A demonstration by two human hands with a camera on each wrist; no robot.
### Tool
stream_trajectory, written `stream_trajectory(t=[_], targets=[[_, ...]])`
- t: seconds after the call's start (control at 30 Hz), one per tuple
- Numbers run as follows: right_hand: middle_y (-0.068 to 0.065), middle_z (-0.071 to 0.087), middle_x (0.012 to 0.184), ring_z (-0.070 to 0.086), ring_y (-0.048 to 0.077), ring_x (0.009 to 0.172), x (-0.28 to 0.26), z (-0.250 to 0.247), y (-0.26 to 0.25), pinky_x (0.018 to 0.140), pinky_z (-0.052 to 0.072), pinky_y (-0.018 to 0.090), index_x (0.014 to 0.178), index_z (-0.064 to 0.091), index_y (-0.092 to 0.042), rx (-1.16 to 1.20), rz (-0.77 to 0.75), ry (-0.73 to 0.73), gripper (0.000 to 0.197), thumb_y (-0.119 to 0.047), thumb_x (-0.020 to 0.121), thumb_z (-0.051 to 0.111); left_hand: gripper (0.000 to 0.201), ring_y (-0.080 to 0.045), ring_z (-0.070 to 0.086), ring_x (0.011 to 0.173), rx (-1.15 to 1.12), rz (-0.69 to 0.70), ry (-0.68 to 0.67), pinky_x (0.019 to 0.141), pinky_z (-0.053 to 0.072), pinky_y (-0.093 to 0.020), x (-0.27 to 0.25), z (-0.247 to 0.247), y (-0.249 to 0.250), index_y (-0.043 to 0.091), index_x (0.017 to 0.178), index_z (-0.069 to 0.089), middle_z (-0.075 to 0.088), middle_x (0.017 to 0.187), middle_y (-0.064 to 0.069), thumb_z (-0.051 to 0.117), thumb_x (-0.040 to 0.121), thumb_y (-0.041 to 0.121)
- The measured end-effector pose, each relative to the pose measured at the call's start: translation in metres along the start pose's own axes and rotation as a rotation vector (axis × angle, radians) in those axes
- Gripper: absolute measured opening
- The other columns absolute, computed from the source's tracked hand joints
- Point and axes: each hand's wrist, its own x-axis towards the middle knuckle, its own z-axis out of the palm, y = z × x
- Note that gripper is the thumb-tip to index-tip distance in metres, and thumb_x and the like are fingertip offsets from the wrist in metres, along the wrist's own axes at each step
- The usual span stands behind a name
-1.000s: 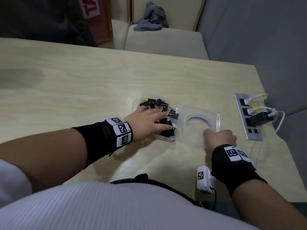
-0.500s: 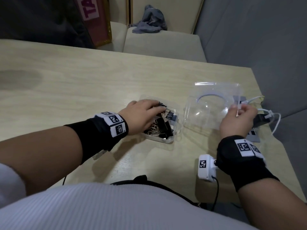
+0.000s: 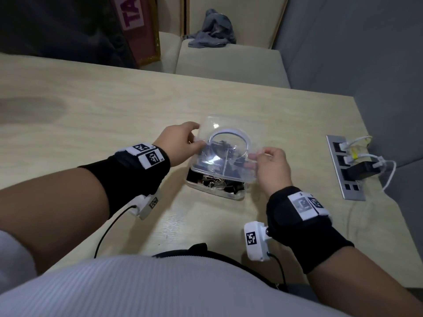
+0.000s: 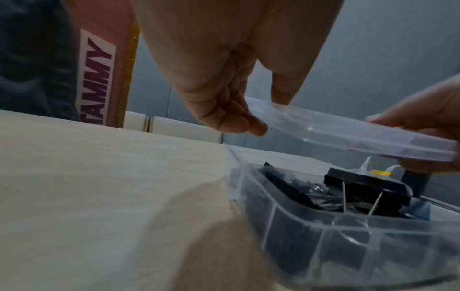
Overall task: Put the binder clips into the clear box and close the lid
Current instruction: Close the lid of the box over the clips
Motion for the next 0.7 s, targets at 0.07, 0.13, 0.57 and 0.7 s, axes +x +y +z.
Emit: stream_trajectory(t=[0.07, 0.13, 0.57, 0.7], targets=[[0.0, 0.067, 0.101, 0.066, 0.013, 0.081, -0.001, -0.001, 0.002, 0.066, 0.046, 0.027, 0.113, 0.052, -0.016, -0.159, -0.022, -0.043, 0.02, -0.021, 0.094, 0.05, 0.052, -0.021, 0.062, 0.097, 0.062, -0.036, -0.026, 0.08, 0.041, -0.025, -0.001, -0.001, -0.005, 0.018, 0.134, 0.052, 0.07, 0.101, -0.002, 0.064, 0.087, 0.038], [0.001, 0.064, 0.103, 0.059, 0.017, 0.085, -0.001, -0.003, 0.005, 0.074, 0.043, 0.025, 0.112, 0.058, -0.014, -0.322, -0.051, -0.063, 0.022, -0.021, 0.091, 0.053, 0.052, -0.023, 0.063, 0.101, 0.122, -0.069, -0.064, 0.079, 0.04, -0.025, -0.001, 0.0, -0.008, 0.017, 0.133, 0.053, 0.072, 0.104, -0.004, 0.063, 0.087, 0.039], [0.005, 0.066, 0.103, 0.06, 0.024, 0.092, 0.0, -0.001, 0.01, 0.082, 0.046, 0.03, 0.108, 0.061, -0.016, -0.537, -0.114, -0.073, 0.021, -0.018, 0.089, 0.053, 0.033, -0.026, 0.059, 0.086, 0.517, -0.07, -0.133, 0.075, 0.049, -0.036, 0.002, 0.006, 0.002, 0.005, 0.101, 0.066, 0.069, 0.099, -0.012, 0.058, 0.089, 0.035], [0.004, 0.067, 0.102, 0.061, 0.023, 0.091, -0.001, -0.001, 0.01, 0.078, 0.047, 0.029, 0.107, 0.06, -0.015, -0.557, -0.117, -0.077, 0.019, -0.018, 0.089, 0.053, 0.034, -0.026, 0.06, 0.085, 0.527, -0.077, -0.168, 0.072, 0.049, -0.035, 0.003, 0.004, 0.004, 0.005, 0.098, 0.067, 0.07, 0.096, -0.012, 0.062, 0.087, 0.036]])
